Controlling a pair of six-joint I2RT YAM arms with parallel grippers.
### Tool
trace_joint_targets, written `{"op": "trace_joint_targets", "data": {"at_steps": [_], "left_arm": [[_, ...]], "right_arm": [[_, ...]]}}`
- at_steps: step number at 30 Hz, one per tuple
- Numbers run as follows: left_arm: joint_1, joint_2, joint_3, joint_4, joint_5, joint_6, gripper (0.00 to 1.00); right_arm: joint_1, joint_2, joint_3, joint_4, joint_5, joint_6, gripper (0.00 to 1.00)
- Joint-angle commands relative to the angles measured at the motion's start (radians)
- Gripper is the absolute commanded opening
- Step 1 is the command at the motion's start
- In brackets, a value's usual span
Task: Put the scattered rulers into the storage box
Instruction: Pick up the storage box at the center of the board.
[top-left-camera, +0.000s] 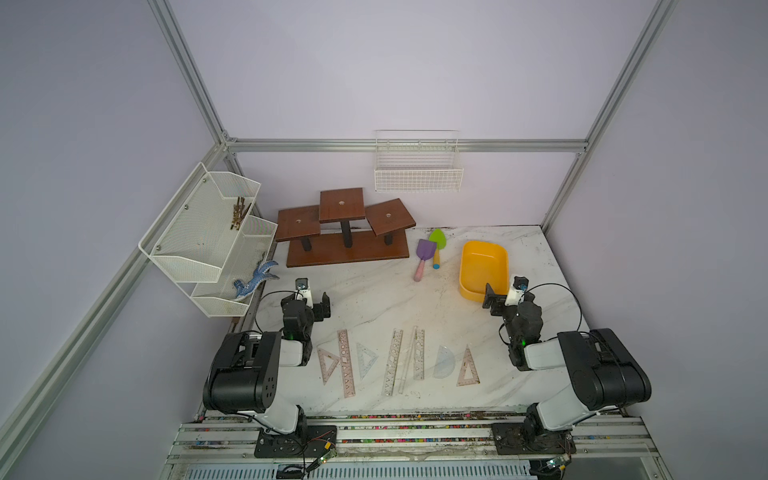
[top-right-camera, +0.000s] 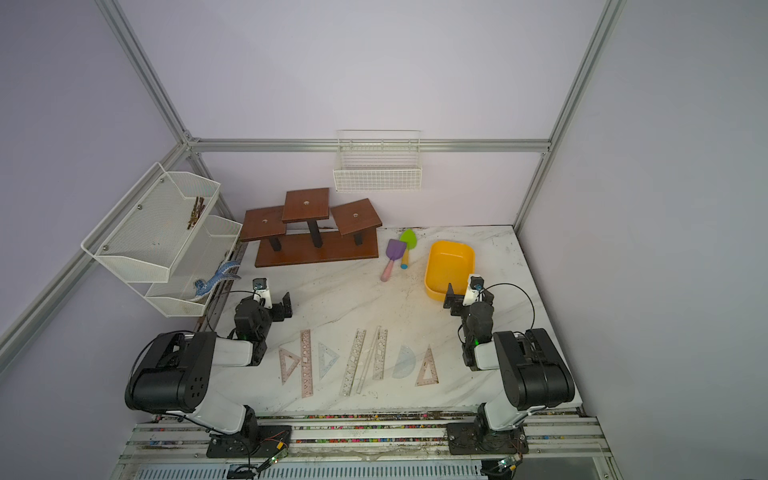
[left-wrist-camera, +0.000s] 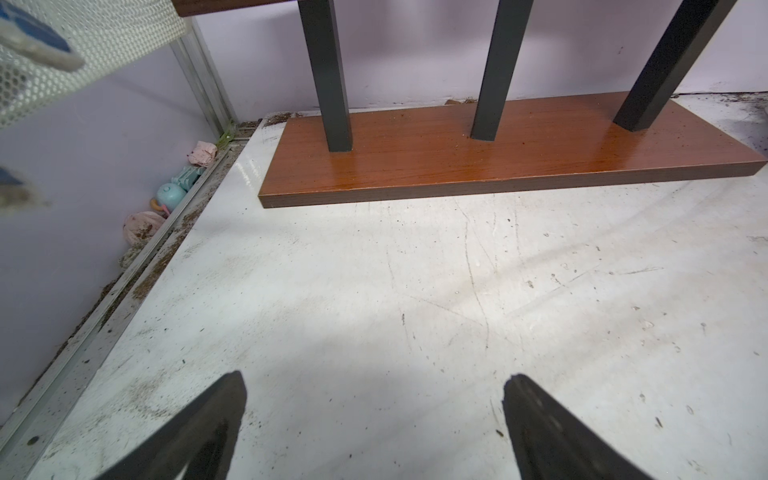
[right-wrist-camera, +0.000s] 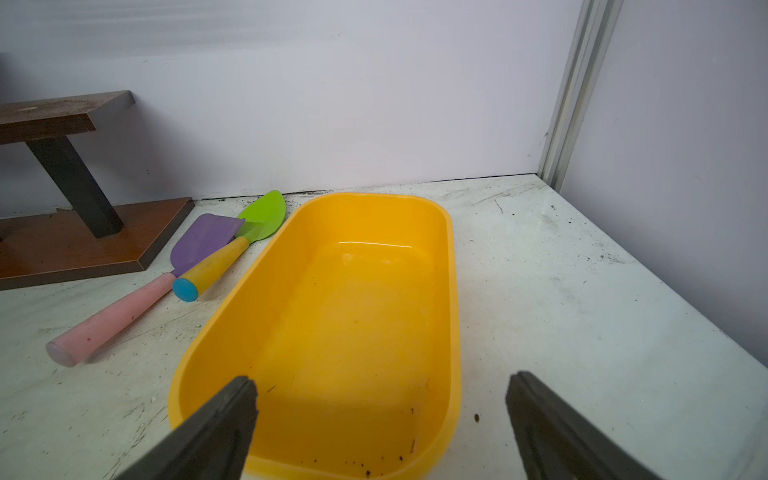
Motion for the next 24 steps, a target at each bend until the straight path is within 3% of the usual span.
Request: {"op": "trace_joint_targets", "data": {"at_steps": [1, 3, 5, 9, 12, 19, 24], "left_arm": [[-0.037, -0.138, 0.08, -0.165, -0.16, -0.015, 1.0], [-0.068, -0.222, 0.2, -0.407, -0.223, -0.056, 1.0], [-0.105, -0.216, 0.312, -0.562, -0.228, -0.107, 1.0], [-0.211, -0.104, 0.497, -0.748, -0.272, -0.2, 1.0], [-0.249, -0.036, 0.597, -0.848, -0.219, -0.276, 1.0], [-0.258, 0.053, 0.708, -0.922, -0.176, -0.311, 1.0], [-0.264, 0.092, 0.775, -0.978, -0.154, -0.3, 1.0]], "right_arm": [[0.069, -0.177, 0.054, -0.255, 0.137, -0.02, 0.99], [0.076, -0.231, 0.233, -0.655, 0.151, 0.124, 0.99], [0.078, -0.2, 0.352, -0.82, 0.137, 0.208, 0.99], [0.075, -0.084, 0.582, -1.031, 0.172, 0.286, 0.99], [0.075, 0.022, 0.746, -1.14, 0.155, 0.289, 0.99], [-0.02, 0.173, 0.945, -1.273, 0.027, 0.297, 0.99], [-0.077, 0.336, 1.196, -1.491, 0.004, 0.284, 1.0]]}}
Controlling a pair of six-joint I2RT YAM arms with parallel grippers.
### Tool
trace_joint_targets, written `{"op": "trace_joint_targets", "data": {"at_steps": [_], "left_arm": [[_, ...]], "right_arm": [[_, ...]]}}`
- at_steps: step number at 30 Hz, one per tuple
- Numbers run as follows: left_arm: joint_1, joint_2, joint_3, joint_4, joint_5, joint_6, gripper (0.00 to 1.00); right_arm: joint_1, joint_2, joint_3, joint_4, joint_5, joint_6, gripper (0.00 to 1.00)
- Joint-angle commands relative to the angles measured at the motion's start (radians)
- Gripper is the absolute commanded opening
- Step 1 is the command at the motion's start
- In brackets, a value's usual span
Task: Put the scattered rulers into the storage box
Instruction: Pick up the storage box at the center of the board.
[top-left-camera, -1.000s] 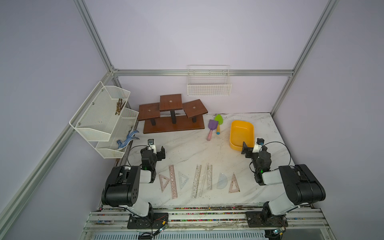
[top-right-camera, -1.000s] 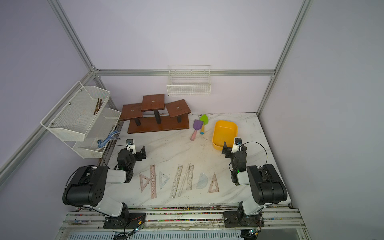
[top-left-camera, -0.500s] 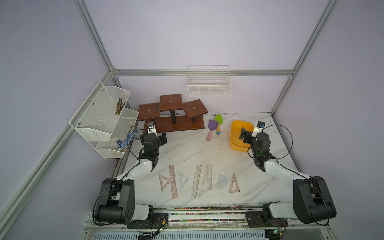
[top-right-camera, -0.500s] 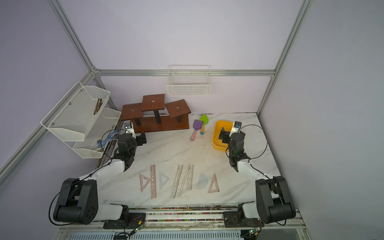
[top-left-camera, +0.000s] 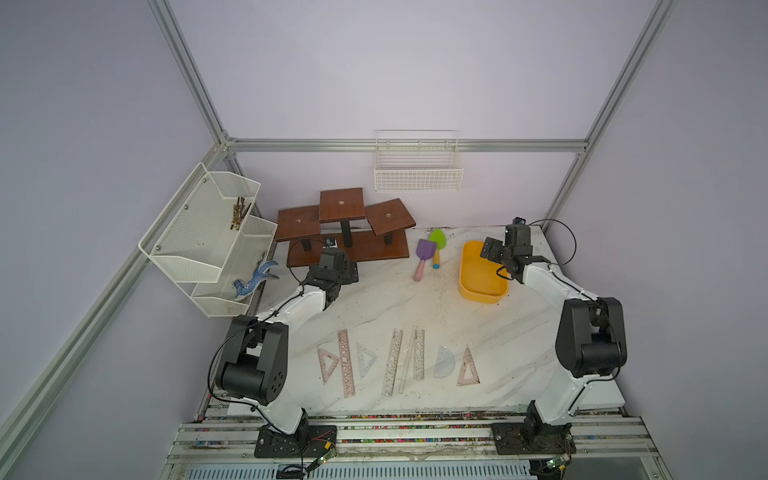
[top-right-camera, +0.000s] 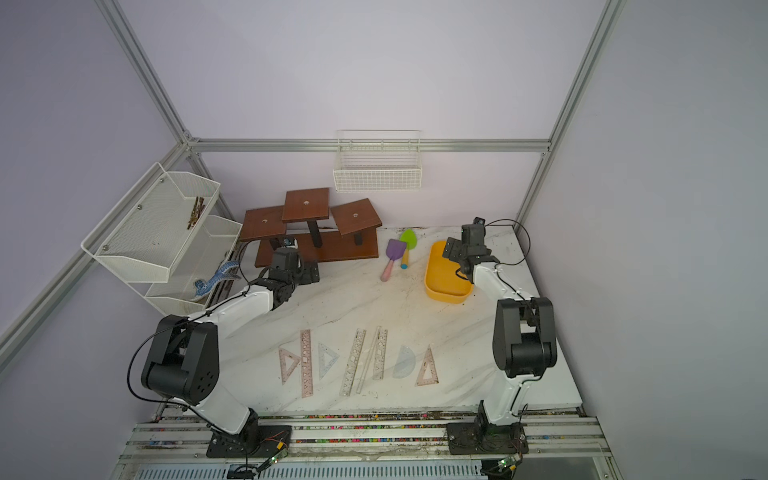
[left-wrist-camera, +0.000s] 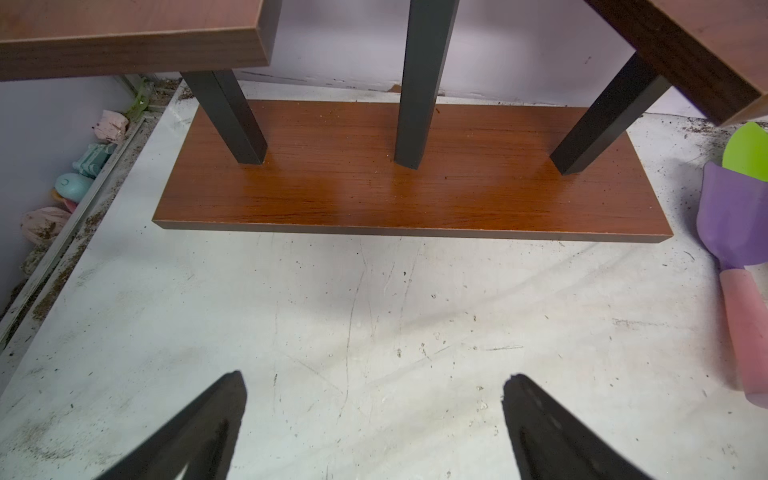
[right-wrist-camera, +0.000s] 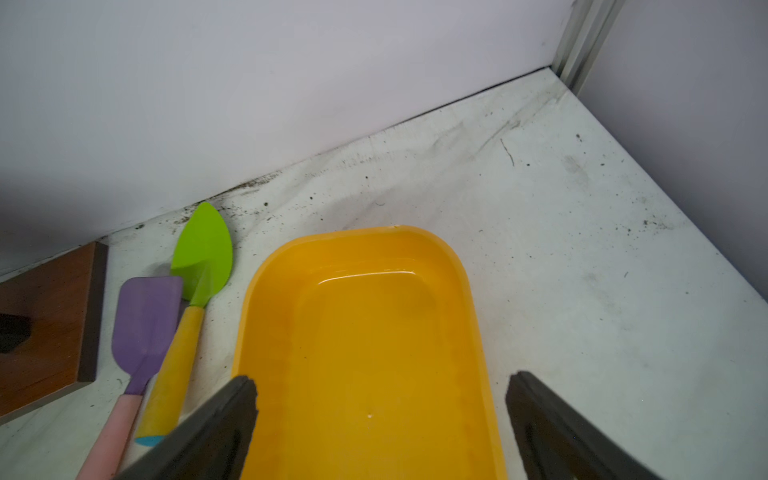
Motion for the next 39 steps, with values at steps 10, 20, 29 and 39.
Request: {"op": "trace_joint_targets", "data": {"at_steps": [10, 20, 29, 39], "left_arm": [[-0.016, 0.047, 0.08, -0.084, 0.119, -0.055, 1.0], [-0.016, 0.077, 0.1, -0.096, 0.168, -0.061, 1.0], [-0.018, 0.076, 0.098, -0.094, 0.187, -0.07, 1.0], [-0.018, 0.058, 0.092, -0.093, 0.182, -0.07, 1.0]], "right_arm": [[-0.076, 0.211, 0.301, -0.29, -0.069, -0.036, 0.92], [-0.087, 0.265, 0.304, -0.377, -0.072, -0.054, 0.74], [-0.087, 0.286, 0.285, -0.379, -0.142, -0.06, 0.45], [-0.083, 0.262, 0.243, -0.377, -0.194, -0.076, 0.24]]}}
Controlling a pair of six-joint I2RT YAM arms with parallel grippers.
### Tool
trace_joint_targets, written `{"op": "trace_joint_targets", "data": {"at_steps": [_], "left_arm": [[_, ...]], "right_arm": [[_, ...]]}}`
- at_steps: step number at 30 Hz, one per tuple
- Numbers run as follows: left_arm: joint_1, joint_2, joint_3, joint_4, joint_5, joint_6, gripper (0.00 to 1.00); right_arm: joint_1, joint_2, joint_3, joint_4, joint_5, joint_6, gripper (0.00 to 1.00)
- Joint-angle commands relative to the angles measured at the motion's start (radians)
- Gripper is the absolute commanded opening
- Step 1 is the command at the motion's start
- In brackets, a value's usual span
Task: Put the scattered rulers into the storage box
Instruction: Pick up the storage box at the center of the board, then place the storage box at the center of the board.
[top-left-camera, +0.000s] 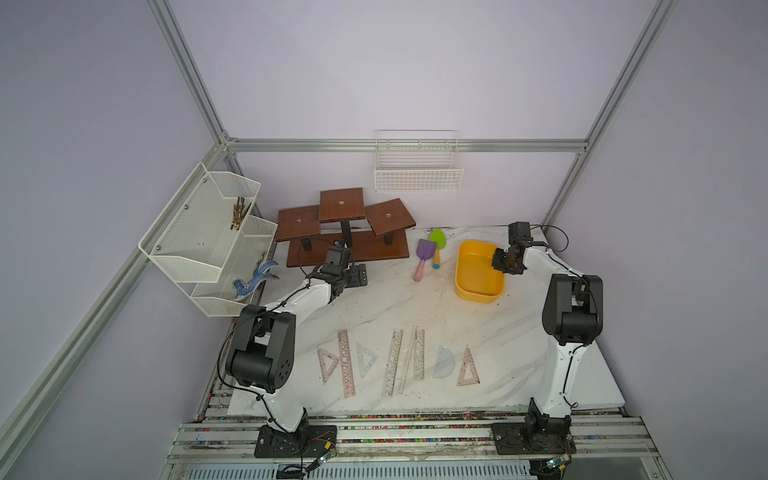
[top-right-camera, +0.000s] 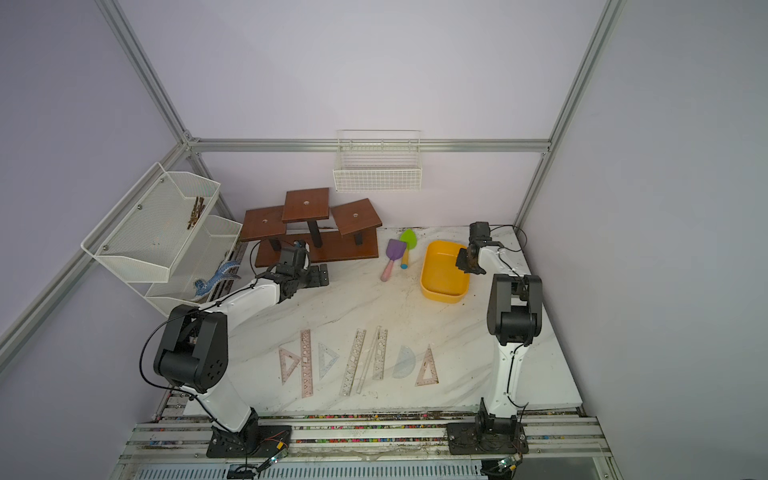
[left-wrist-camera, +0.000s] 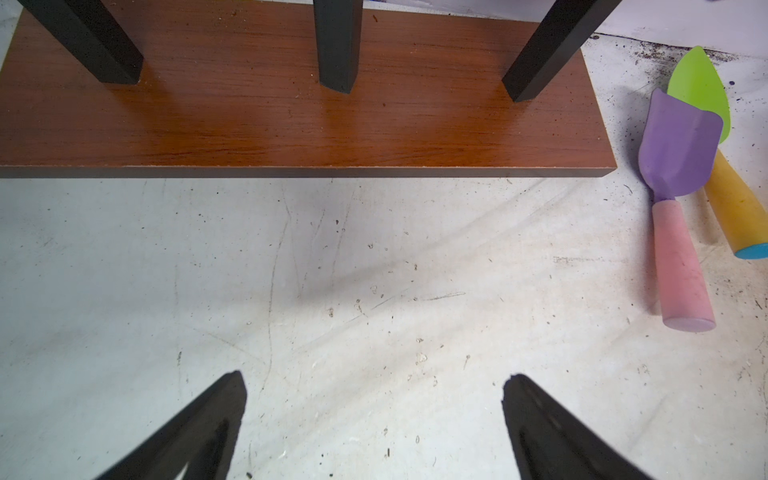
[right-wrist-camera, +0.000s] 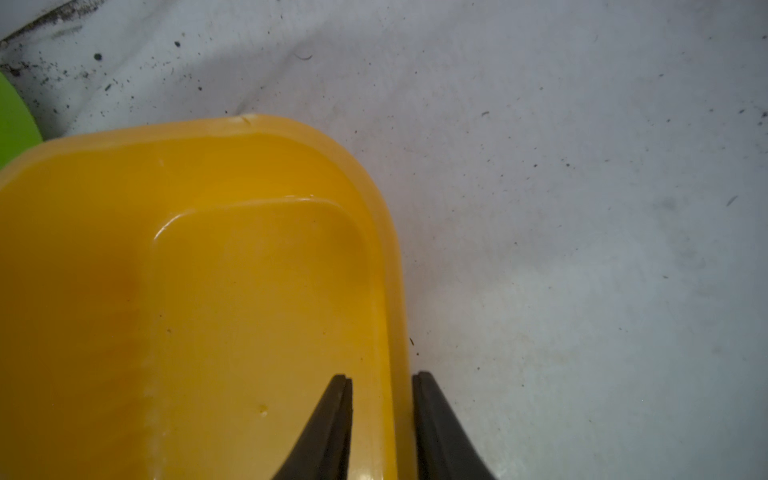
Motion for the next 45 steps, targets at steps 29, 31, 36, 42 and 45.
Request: {"op": "trace_joint_targets", "data": {"at_steps": [29, 31, 36, 42, 45], "left_arm": [[-0.038, -0.12, 0.003, -0.006, -0.012, -0.027, 1.0], [-0.042, -0.124, 0.001, -0.011, -0.03, -0.024, 1.0], [-0.044, -0.122, 0.009, -0.014, -0.038, -0.026, 1.0], [-0.043, -0.142, 0.021, -0.043, -0.08, -0.046, 1.0], [-0.044, -0.165, 0.027, -0.069, -0.099, -0.06, 1.0]], "right_arm": [[0.257, -0.282, -0.27, -0.116, -0.201, -0.017, 0.0], [0.257, -0.271, -0.274, -0.119, -0.203, -0.018, 0.0], [0.267, -0.255, -0.252, -0.119, -0.213, -0.008, 0.0], [0.342, -0.258, -0.18, -0.1, -0.194, 0.054, 0.0], [0.406, -0.22, -0.118, -0.068, -0.168, 0.108, 0.0]]}}
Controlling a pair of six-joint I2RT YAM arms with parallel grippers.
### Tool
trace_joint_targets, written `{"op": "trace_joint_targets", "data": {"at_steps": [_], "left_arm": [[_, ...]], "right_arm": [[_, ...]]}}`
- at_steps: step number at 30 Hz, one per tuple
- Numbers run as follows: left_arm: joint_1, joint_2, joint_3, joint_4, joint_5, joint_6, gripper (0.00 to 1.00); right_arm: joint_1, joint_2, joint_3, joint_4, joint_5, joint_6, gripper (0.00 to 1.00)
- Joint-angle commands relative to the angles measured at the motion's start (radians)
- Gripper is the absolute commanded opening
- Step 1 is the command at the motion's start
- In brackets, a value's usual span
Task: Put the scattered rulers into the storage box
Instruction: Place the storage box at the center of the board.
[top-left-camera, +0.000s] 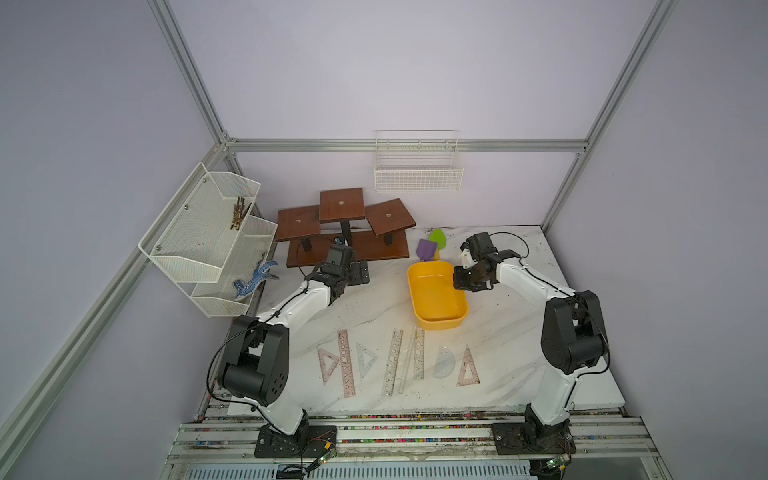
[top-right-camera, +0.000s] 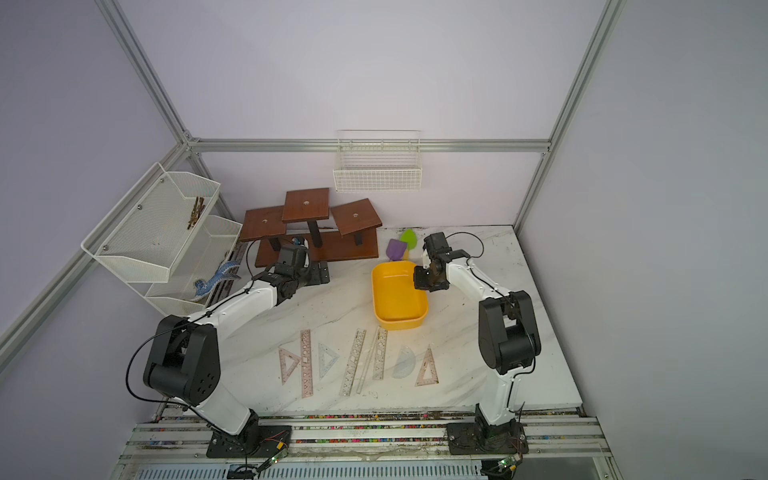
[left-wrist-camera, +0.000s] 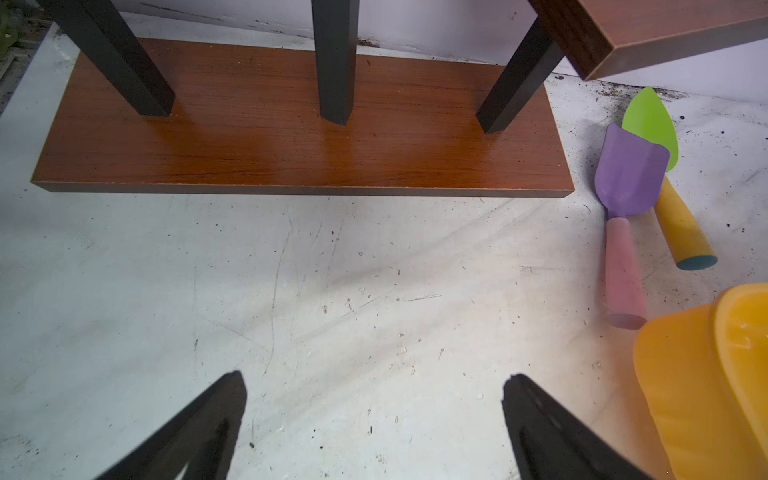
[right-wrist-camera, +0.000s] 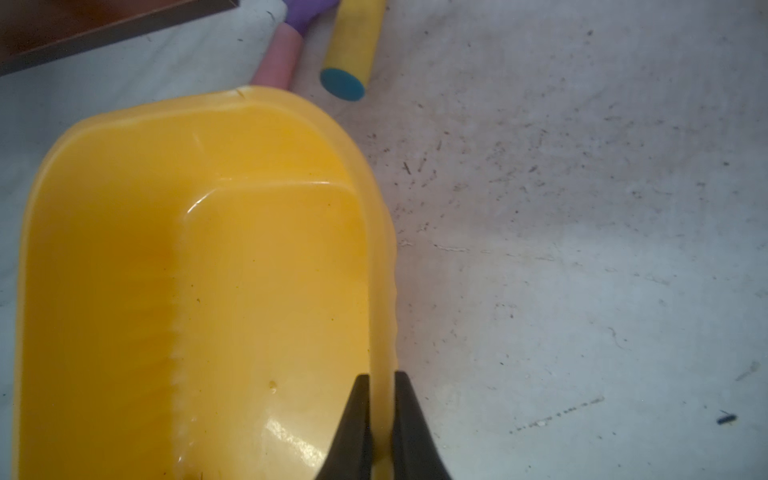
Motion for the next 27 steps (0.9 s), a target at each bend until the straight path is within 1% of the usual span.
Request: {"op": "trace_joint_targets", "data": {"at_steps": [1, 6, 11, 15, 21, 27], "left_arm": [[-0.004, -0.075, 0.028, -0.022, -0.043, -0.028, 1.0], [-0.004, -0.1, 0.037, -0.077, -0.047, -0.047, 1.0], [0.006, -0.135, 0.014, -0.115, -0.055, -0.062, 1.0], [0.033, -0.169, -0.013, -0.127, -0.023, -0.075, 1.0], [0.055, -0.175, -0.045, -0.135, 0.047, -0.099, 1.0], [0.055, -0.152, -0.062, -0.133, 0.114, -0.126, 1.0]], "right_arm": [[0.075, 0.044, 0.079, 0.069, 0.018, 0.087, 0.0], [0.192, 0.148, 0.19, 0.164, 0.079, 0.197, 0.0], [0.255, 0.257, 0.286, 0.215, 0.142, 0.266, 0.0], [0.265, 0.313, 0.328, 0.236, 0.183, 0.293, 0.0], [0.267, 0.404, 0.421, 0.206, 0.177, 0.295, 0.0], [0.267, 0.43, 0.438, 0.189, 0.212, 0.28, 0.0]]}}
